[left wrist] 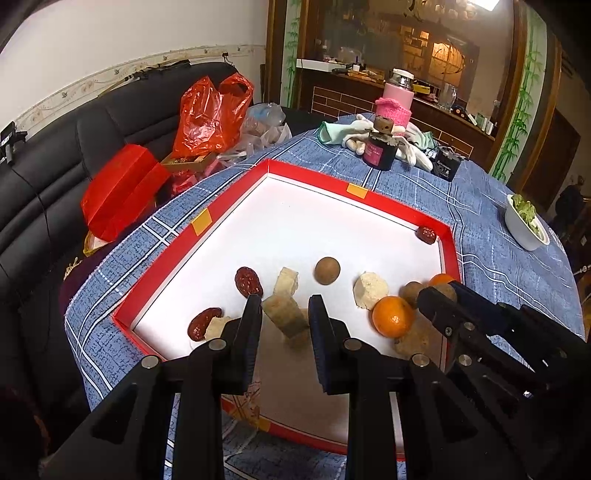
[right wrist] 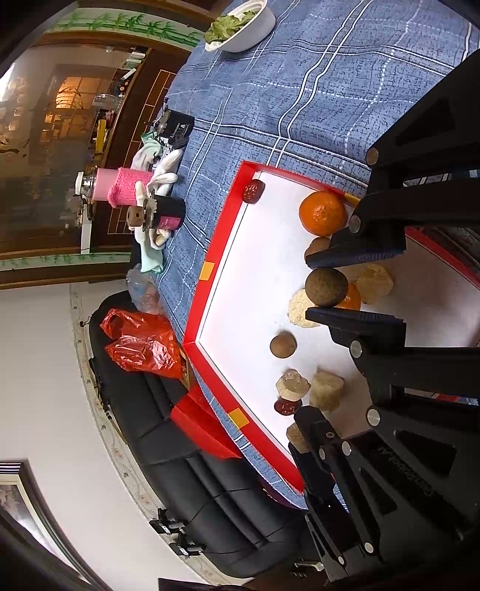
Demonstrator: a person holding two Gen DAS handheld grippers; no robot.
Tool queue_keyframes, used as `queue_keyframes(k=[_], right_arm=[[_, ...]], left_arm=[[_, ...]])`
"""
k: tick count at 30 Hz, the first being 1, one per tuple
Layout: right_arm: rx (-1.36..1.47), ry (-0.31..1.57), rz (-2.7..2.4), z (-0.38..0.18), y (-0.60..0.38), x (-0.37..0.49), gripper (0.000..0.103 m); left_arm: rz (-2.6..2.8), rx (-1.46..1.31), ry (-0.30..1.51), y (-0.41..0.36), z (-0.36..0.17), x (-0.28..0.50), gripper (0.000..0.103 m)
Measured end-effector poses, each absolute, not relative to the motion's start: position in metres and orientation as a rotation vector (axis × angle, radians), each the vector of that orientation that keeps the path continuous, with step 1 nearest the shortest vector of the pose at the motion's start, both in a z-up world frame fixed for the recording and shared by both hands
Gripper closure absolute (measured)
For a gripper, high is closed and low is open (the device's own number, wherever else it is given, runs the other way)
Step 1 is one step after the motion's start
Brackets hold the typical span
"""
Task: Organize fruits
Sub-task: 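Hold the longan and beige piece above the tray with both tools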
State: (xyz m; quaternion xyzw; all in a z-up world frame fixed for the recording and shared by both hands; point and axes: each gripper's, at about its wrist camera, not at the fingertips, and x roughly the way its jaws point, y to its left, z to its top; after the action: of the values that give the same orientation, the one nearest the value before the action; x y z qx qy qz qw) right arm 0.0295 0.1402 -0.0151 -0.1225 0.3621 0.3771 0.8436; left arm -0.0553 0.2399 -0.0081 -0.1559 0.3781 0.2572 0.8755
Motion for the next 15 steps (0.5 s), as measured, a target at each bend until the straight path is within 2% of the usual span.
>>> queue_keyframes(k=[15], right_arm=[[-0.264,0.757,0.79,-0.0072,0.1454,0.0321,0.081]], left_arm=[[0.53,-0.322,0.788,0.2449,-0.0043,-0.0494,0.079]])
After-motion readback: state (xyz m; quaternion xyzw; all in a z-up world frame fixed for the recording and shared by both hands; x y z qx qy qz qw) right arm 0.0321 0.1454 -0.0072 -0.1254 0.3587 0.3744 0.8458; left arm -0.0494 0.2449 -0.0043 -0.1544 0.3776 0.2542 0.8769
